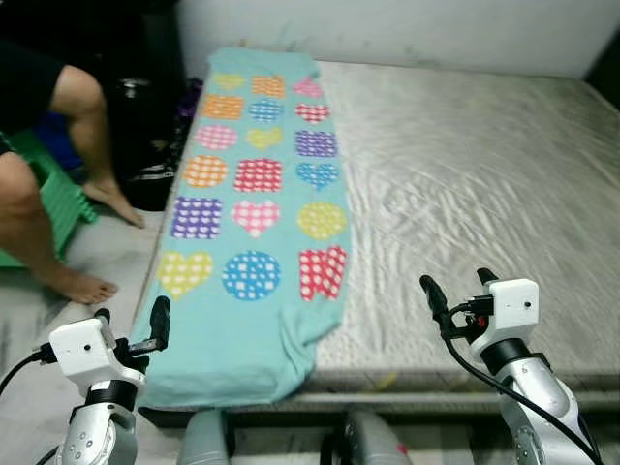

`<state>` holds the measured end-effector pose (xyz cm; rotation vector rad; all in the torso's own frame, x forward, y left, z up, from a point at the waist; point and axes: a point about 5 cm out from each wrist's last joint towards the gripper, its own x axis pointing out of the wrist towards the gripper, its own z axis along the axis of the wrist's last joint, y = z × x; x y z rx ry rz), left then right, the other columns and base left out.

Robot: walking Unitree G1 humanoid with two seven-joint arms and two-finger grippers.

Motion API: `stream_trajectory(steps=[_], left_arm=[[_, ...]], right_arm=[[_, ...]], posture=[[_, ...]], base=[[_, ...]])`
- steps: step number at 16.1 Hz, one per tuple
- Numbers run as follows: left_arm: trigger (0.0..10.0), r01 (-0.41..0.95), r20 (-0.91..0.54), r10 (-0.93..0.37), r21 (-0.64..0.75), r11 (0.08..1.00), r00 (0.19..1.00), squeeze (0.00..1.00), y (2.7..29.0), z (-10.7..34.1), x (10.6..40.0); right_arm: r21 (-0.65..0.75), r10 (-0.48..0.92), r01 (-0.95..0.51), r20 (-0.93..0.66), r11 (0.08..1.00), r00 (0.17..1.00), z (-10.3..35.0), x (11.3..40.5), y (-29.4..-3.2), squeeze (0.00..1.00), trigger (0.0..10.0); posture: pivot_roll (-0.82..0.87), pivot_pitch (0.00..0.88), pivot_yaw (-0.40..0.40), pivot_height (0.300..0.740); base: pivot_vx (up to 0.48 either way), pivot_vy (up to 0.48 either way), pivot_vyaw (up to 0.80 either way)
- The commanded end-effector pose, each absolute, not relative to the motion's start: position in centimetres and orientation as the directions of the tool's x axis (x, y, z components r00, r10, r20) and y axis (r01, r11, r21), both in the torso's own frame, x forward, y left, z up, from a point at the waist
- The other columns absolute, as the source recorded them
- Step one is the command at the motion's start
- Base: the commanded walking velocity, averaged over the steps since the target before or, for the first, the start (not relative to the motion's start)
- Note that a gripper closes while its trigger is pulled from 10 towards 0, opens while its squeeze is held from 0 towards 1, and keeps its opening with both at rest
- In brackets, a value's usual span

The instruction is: Clean up the room

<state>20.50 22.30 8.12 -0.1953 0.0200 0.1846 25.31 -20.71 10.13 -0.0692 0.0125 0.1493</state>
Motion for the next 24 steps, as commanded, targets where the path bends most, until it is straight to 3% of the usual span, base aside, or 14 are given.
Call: stream_trajectory(steps=[1,9,15,24], left_arm=[[10.0,-0.206,-0.052,0.2,-0.197,0.958,0.978,0.0,22.6,8.1,20.4],[10.0,-0.243,-0.091,0.229,-0.185,0.952,0.969,0.0,23.2,7.7,19.8],[10.0,-0.271,-0.085,0.259,-0.205,0.94,0.962,0.0,23.1,8.2,20.2],[10.0,-0.29,-0.108,0.272,-0.22,0.932,0.956,0.0,23.3,8.1,20.4]], right_arm=[[-0.071,0.149,-0.15,-0.026,0.986,0.989,10.0,25.1,-21.0,0.0,10.0],[-0.068,0.177,-0.179,-0.041,0.981,0.983,10.0,25.0,-20.9,0.0,10.0],[-0.084,0.198,-0.201,-0.044,0.976,0.979,10.2,25.2,-21.0,0.0,10.0],[-0.09,0.209,-0.215,-0.07,0.972,0.975,10.0,25.2,-21.0,0.0,10.0]], posture=[[-0.05,0.154,-0.069,0.647],[-0.05,0.183,-0.078,0.647],[-0.06,0.196,-0.086,0.591],[-0.06,0.214,-0.097,0.591]], base=[[0.0,0.0,0.0],[0.0,0.0,0.0],[0.0,0.0,0.0],[0.0,0.0,0.0]])
